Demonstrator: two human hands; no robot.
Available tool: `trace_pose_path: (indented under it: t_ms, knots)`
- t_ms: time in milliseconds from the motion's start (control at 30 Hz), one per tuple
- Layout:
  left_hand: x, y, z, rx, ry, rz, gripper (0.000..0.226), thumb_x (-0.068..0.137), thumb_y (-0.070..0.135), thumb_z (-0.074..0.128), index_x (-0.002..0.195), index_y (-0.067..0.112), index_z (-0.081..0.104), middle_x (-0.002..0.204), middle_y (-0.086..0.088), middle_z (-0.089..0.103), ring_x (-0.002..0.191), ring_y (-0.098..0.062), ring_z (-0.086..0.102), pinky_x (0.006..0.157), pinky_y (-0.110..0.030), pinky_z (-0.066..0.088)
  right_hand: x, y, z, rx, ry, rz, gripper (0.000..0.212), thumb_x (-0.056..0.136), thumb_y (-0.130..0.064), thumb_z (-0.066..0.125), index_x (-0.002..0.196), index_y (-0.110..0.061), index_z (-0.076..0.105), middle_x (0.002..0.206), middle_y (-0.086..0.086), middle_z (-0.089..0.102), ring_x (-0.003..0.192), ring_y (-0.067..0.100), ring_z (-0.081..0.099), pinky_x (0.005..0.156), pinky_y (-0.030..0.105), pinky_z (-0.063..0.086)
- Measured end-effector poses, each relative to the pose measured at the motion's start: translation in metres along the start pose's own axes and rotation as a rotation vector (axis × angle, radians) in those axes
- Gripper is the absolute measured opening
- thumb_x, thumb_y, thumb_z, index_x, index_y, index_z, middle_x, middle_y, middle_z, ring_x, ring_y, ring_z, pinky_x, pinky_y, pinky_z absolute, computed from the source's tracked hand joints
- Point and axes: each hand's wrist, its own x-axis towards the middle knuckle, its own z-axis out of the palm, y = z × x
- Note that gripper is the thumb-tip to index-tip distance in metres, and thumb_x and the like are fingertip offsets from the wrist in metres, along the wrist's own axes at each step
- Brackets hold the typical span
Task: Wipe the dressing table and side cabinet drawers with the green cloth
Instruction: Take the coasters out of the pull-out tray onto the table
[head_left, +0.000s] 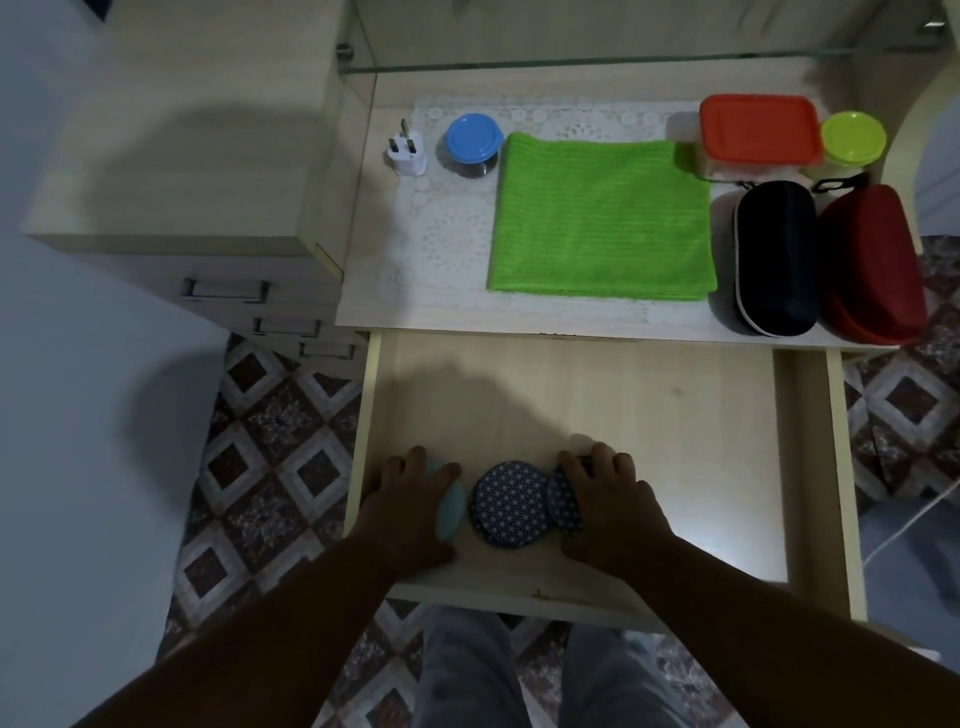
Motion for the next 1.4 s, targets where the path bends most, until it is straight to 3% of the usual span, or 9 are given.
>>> trace_pose_path:
  t_ms: [167, 433, 633, 800, 1067, 1200, 1400]
  knots:
    - [-0.003, 0.007, 0.003, -0.009, 0.002, -0.021, 0.099, 0.067, 0.048, 0.078, 0.148, 0.038, 0.023, 0.145, -0.007, 0.019, 0.129, -0.032, 0.028, 0.095, -0.045, 0.049, 0.009, -0.034, -0.006, 0.082, -0.009, -0.093, 0.111, 0.068, -0.068, 0.069, 0.155, -0.025, 0.016, 0.151, 0.01, 0.021, 0.136, 0.032, 0.026, 0.105, 0.044, 0.045]
    - [-0.005, 0.002, 0.006, -0.026, -0.02, -0.047, 0.094, 0.066, 0.048, 0.081, 0.142, 0.032, 0.028, 0.139, -0.006, 0.024, 0.127, -0.031, 0.029, 0.093, -0.044, 0.051, 0.027, -0.074, 0.002, -0.068, -0.061, -0.148, 0.108, 0.074, -0.058, 0.071, 0.157, -0.024, 0.01, 0.156, 0.014, 0.014, 0.138, 0.037, 0.024, 0.11, 0.043, 0.034]
    - [-0.005, 0.006, 0.004, -0.023, -0.03, -0.062, 0.093, 0.069, 0.052, 0.078, 0.142, 0.03, 0.026, 0.143, -0.009, 0.02, 0.129, -0.034, 0.027, 0.088, -0.044, 0.05, 0.025, -0.083, 0.006, -0.093, -0.067, -0.106, 0.107, 0.076, -0.061, 0.069, 0.156, -0.033, 0.003, 0.155, 0.014, 0.012, 0.135, 0.039, 0.026, 0.098, 0.048, 0.045]
    - [-0.005, 0.007, 0.003, -0.033, -0.057, -0.067, 0.098, 0.069, 0.05, 0.079, 0.147, 0.033, 0.023, 0.148, -0.01, 0.017, 0.132, -0.037, 0.023, 0.093, -0.047, 0.049, 0.026, -0.091, 0.009, -0.125, -0.102, -0.131, 0.094, 0.08, -0.05, 0.07, 0.154, -0.032, 0.015, 0.158, 0.013, 0.009, 0.137, 0.041, 0.022, 0.098, 0.047, 0.046]
    - [0.02, 0.003, -0.017, -0.003, 0.085, 0.024, 0.095, 0.064, 0.051, 0.081, 0.142, 0.037, 0.028, 0.141, -0.006, 0.022, 0.129, -0.032, 0.027, 0.092, -0.047, 0.05, 0.043, -0.06, -0.018, -0.11, -0.037, -0.101, 0.095, 0.075, -0.051, 0.07, 0.153, -0.034, 0.017, 0.158, 0.012, 0.012, 0.14, 0.038, 0.02, 0.102, 0.049, 0.043]
    - [0.028, -0.001, -0.022, 0.113, 0.041, 0.09, 0.101, 0.067, 0.05, 0.078, 0.149, 0.04, 0.021, 0.146, -0.008, 0.018, 0.133, -0.034, 0.025, 0.096, -0.049, 0.046, 0.044, -0.056, -0.019, -0.166, -0.106, -0.127, 0.103, 0.076, -0.052, 0.07, 0.155, -0.04, 0.005, 0.162, 0.009, 0.0, 0.144, 0.04, 0.011, 0.101, 0.051, 0.041]
    - [0.025, 0.0, -0.029, 0.163, -0.025, 0.146, 0.093, 0.073, 0.04, 0.077, 0.148, 0.041, 0.023, 0.156, -0.011, 0.01, 0.139, -0.036, 0.016, 0.103, -0.055, 0.04, 0.042, -0.059, -0.021, -0.161, -0.116, -0.152, 0.094, 0.079, -0.043, 0.07, 0.154, -0.039, 0.012, 0.163, 0.009, 0.001, 0.144, 0.042, 0.011, 0.104, 0.049, 0.04]
